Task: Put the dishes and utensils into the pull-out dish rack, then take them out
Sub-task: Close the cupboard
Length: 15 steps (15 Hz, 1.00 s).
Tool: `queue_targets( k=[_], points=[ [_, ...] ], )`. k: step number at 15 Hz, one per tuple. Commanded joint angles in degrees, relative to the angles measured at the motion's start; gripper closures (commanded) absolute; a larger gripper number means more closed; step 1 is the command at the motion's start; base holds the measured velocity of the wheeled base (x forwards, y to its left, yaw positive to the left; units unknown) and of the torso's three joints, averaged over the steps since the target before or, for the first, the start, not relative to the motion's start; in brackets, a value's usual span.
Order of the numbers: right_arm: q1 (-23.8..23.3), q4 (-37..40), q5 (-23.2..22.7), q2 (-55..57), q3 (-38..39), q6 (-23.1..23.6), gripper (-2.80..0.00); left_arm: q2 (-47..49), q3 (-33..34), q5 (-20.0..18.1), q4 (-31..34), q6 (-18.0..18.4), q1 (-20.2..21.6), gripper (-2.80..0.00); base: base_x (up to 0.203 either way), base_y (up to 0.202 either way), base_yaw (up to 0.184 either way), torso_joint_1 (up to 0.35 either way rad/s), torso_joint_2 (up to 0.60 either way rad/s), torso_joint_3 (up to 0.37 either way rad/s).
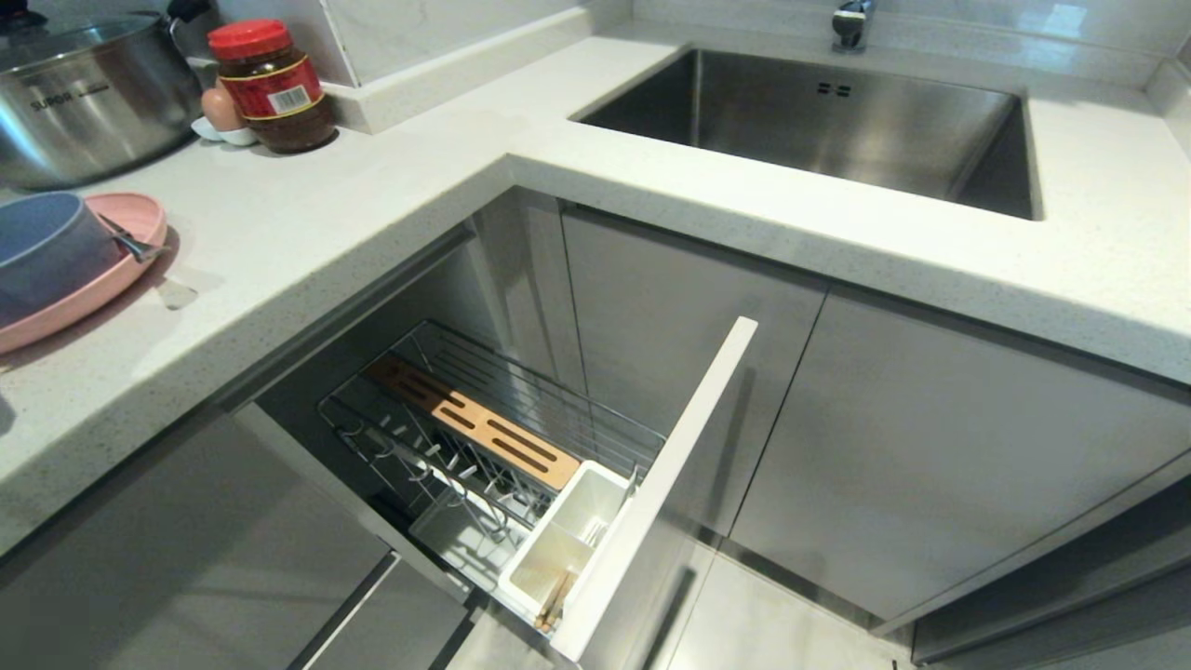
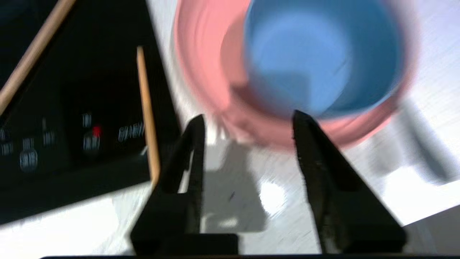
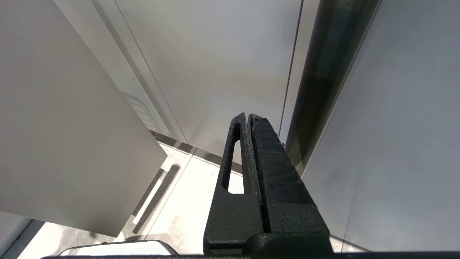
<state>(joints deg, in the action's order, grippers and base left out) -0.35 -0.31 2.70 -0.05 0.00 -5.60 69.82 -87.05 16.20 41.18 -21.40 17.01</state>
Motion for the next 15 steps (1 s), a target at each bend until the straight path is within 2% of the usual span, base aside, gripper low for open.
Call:
queue_targets(
  k=[1, 4, 6, 8, 10, 13, 15],
  points=[
    [0.0, 0.0, 0.0, -0.1, 0.0, 0.0, 0.00, -1.0, -3.7, 0.1, -3.3, -0.4, -0.1, 0.00, 0.000, 0.000, 0.000, 0.000, 0.00, 0.000],
    [0.0, 0.0, 0.0, -0.1, 0.0, 0.0, 0.00, -1.4, -10.0, -0.1, -11.7, -0.8, -1.9, 0.00, 0.000, 0.000, 0.000, 0.000, 0.00, 0.000],
    [0.0, 0.0, 0.0, -0.1, 0.0, 0.0, 0.00, -0.9, -13.8, 0.0, -16.6, -2.6, -7.6, 0.00, 0.000, 0.000, 0.000, 0.000, 0.00, 0.000],
    [0.0, 0.0, 0.0, -0.1, 0.0, 0.0, 0.00, -0.6, -15.7, 0.7, -18.7, -4.3, -13.2, 0.00, 0.000, 0.000, 0.000, 0.000, 0.00, 0.000],
    [0.0, 0.0, 0.0, -0.1, 0.0, 0.0, 0.00, -1.7, -16.1, 2.6, -19.2, -4.9, -19.4, 0.00, 0.000, 0.000, 0.000, 0.000, 0.00, 0.000],
    [0.0, 0.0, 0.0, -0.1, 0.0, 0.0, 0.00, -8.5, -14.1, 2.3, -19.1, -4.2, -21.5, 0.00, 0.000, 0.000, 0.000, 0.000, 0.00, 0.000],
    [0.0, 0.0, 0.0, -0.1, 0.0, 0.0, 0.00, -15.8, -9.4, 0.0, -19.0, 0.3, -22.2, 0.00, 0.000, 0.000, 0.000, 0.000, 0.00, 0.000]
  ],
)
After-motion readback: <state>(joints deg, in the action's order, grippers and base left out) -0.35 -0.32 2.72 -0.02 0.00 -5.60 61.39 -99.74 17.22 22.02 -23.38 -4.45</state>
